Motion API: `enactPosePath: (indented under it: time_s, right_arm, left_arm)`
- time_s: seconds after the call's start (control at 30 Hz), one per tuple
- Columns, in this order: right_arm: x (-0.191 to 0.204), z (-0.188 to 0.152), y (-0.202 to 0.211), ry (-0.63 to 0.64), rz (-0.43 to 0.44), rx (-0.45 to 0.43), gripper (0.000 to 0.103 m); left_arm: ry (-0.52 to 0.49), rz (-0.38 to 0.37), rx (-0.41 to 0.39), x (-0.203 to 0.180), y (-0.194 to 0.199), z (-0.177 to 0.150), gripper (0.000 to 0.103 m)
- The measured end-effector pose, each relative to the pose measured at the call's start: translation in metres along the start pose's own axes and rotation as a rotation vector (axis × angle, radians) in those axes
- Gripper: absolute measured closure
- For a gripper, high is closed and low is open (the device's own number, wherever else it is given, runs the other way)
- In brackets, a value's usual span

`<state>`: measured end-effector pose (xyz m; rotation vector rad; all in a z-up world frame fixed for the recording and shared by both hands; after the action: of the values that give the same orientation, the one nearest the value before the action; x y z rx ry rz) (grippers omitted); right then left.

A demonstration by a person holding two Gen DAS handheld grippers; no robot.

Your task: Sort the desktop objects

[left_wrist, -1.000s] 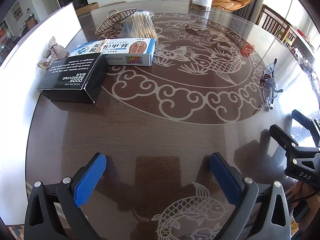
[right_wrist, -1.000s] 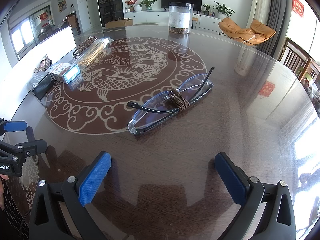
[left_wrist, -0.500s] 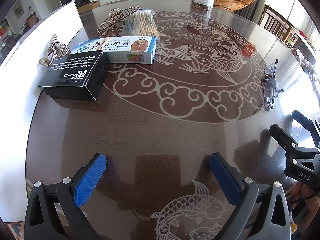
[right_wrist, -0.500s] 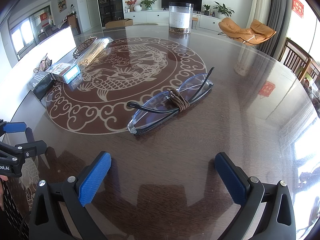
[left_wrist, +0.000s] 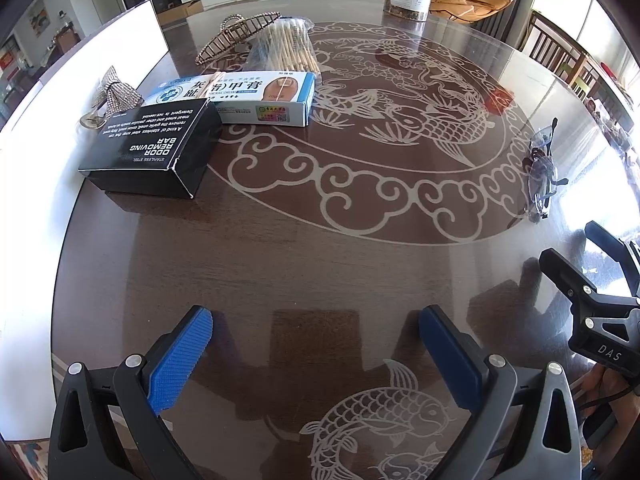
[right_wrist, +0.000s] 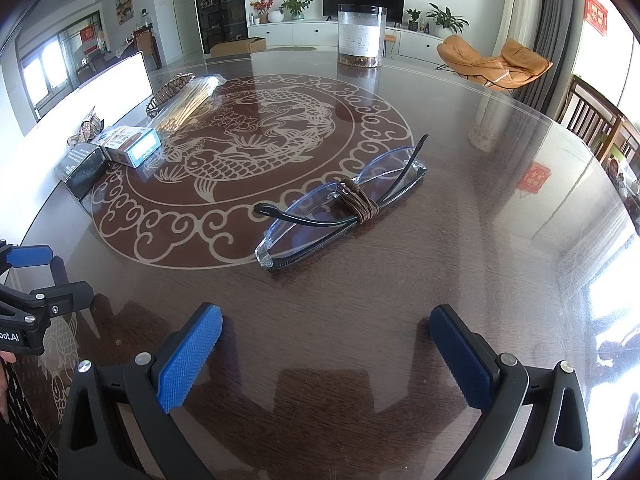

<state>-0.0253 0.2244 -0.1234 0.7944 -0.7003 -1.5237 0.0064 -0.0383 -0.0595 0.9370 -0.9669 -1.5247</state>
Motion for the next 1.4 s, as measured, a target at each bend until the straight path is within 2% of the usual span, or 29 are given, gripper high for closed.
enactPosePath:
  time_s: [0.33,0.47,0.77,0.83,0.87,0.93,0.97,1.0,1.07,1.1,1.2,1.3,1.4]
  right_arm:
    - [0.0,0.0,0.0,0.0,0.0,0.0,0.0]
    - [0.0,0.001,0.0,-0.001,0.001,0.0,0.0]
    - [0.0,0.001,0.002,-0.002,-0.004,-0.001,0.0]
    - [-0.002,0.002,0.015,-0.006,-0.117,-0.065,0.0]
    - [0.001,0.006,0.031,-0.006,-0.129,-0.14,0.0]
    - [0.019,0.035,0.061,0.03,-0.037,-0.264,0.0]
    - [0.033,0.058,0.068,0.072,0.029,-0.286,0.0]
    - [0.051,0.085,0.069,0.135,0.115,-0.269,0.0]
    - [0.096,0.136,0.055,0.282,0.262,-0.148,0.001]
    - [0.118,0.161,0.044,0.333,0.323,-0.093,0.004]
    - [0.184,0.213,0.018,0.448,0.532,0.035,0.004]
    - [0.249,0.233,-0.017,0.584,0.582,0.191,0.004]
    - [0.298,0.23,-0.041,0.663,0.577,0.268,0.004]
  left_arm:
    - [0.002,0.0,0.004,0.004,0.002,-0.001,0.0]
    - [0.028,0.008,0.037,0.008,0.002,-0.002,0.0]
    - [0.127,0.016,0.029,0.034,0.007,0.001,0.0]
    - [0.148,-0.004,0.021,0.036,0.009,-0.001,0.0]
    - [0.151,-0.006,0.018,0.037,0.009,-0.001,0.0]
    - [0.135,0.015,0.02,0.036,0.007,-0.001,0.0]
    - [0.122,0.031,0.022,0.035,0.006,0.0,0.0]
    - [0.109,0.041,0.022,0.032,0.005,0.001,0.0]
    - [0.151,0.005,-0.015,0.029,0.004,0.002,0.0]
    - [0.153,-0.004,0.002,0.026,-0.003,0.004,0.0]
    - [0.116,0.039,0.013,0.002,-0.018,0.004,0.0]
    - [0.107,0.039,0.021,-0.022,-0.03,0.003,0.0]
    - [0.101,0.038,0.019,-0.044,-0.043,0.004,0.0]
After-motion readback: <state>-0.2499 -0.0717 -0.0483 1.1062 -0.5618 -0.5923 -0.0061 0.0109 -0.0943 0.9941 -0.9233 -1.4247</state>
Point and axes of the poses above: each gripper's, at about its wrist camera, not at the fingertips, and y roughly against the way its jaws point, x to its left, z to its top, the point moved 3 cm from there along -y, roughly the way its jaws point, and after that the axes turned 5 degrees about -z, right-handed, at the moved point
